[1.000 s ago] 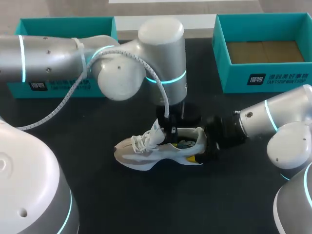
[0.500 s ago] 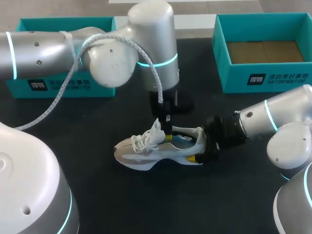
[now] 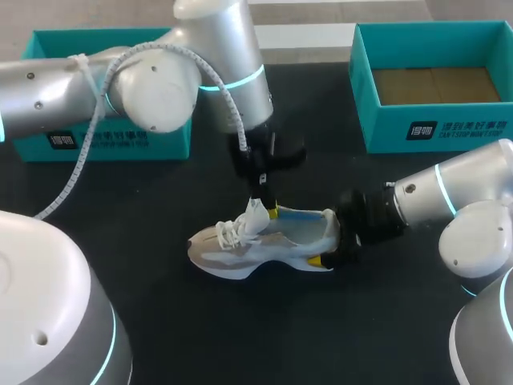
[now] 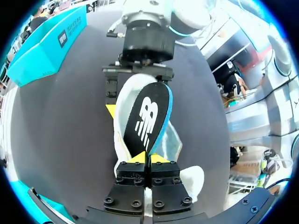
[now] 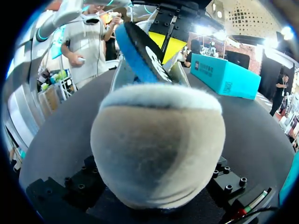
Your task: Take the shoe out of the shoebox, open the shoe tongue, remove and reinsert the insole, then place the shoe into the shoebox
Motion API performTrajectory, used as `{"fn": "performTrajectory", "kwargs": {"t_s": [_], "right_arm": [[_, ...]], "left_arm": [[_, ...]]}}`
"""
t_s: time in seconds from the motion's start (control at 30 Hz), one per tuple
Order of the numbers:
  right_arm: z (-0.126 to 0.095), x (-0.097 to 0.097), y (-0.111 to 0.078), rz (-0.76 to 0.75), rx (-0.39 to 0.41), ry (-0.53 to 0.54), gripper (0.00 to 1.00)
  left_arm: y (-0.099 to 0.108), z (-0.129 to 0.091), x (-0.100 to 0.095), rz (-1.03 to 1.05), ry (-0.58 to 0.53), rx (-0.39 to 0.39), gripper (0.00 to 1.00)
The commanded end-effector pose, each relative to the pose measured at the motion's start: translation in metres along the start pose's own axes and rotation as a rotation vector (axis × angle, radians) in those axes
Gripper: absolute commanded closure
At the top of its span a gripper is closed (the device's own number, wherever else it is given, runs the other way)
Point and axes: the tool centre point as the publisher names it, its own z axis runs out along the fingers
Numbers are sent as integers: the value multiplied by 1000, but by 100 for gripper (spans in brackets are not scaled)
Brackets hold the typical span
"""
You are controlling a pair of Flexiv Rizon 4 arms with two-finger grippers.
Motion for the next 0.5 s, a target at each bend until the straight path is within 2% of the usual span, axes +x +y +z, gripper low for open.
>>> {"fn": "performTrajectory", "kwargs": {"t_s": [0.03, 0.2, 0.5], "right_arm": [[1, 0, 1, 0, 4, -1, 100], [1, 0, 1, 0, 4, -1, 100], [1, 0, 1, 0, 4, -1, 100]], "left_arm": [[-2, -14, 4, 20, 2, 59, 100], [-14, -23, 5, 39, -7, 93, 100], [-38, -14, -1, 82, 36, 111, 100]]}}
